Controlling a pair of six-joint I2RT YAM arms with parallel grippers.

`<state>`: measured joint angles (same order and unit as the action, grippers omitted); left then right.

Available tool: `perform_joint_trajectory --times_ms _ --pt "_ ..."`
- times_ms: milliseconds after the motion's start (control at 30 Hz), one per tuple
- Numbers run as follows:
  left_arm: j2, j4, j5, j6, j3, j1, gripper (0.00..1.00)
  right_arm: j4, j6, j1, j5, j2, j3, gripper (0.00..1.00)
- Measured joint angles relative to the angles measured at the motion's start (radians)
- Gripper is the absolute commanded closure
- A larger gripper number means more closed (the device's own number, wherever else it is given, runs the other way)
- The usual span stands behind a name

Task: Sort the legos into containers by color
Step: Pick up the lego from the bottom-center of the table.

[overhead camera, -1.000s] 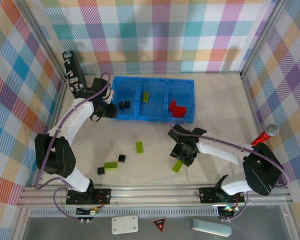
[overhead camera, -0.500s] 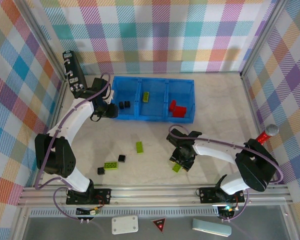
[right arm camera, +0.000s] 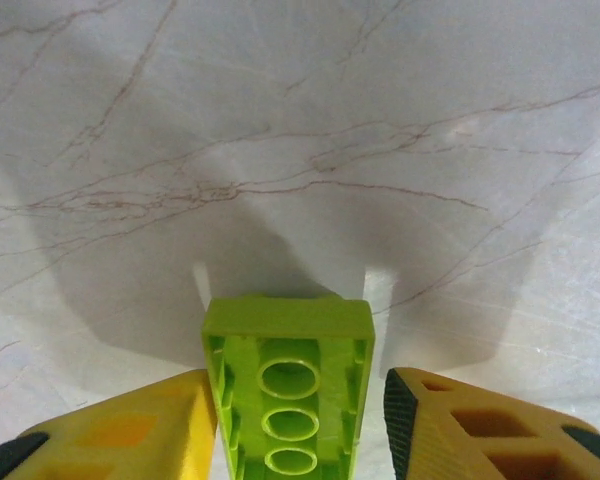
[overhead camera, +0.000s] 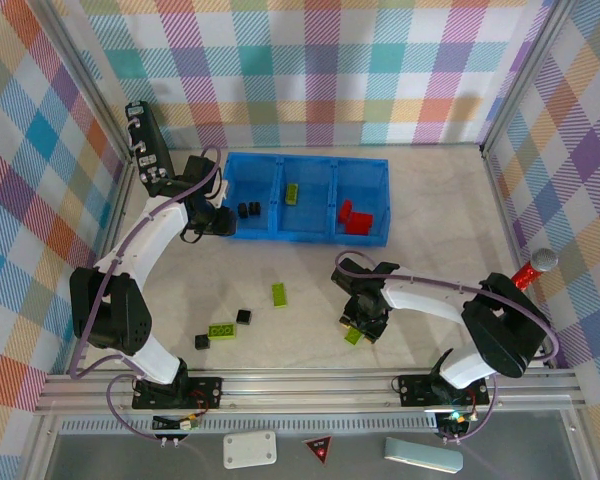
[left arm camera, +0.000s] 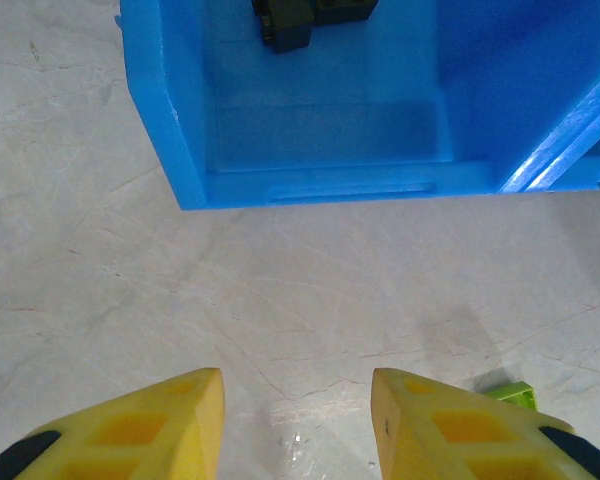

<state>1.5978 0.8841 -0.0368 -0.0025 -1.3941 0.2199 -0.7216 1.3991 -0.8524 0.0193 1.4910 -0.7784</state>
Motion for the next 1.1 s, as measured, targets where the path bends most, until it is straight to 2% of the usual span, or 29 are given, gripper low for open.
perform_joint_trajectory --times_ms 433,700,867,1100 --pt "0.0 0.0 0.0 0.0 0.0 0.0 0.57 -0.001 0.0 0.0 -0.001 0.004 0.0 0.6" --pt "0.0 0.0 0.0 0.004 0.0 0.0 0.57 -0.002 -0.013 0.0 -0.013 -0.016 -0.002 0.61" --pt "0.0 0.0 0.0 0.006 0.0 0.0 0.57 -0.003 -0.103 0.0 -0.027 -0.016 -0.038 0.63" --pt "0.0 0.0 0.003 0.011 0.002 0.0 0.57 -0.059 -0.322 0.0 -0.067 0.025 -0.209 0.63"
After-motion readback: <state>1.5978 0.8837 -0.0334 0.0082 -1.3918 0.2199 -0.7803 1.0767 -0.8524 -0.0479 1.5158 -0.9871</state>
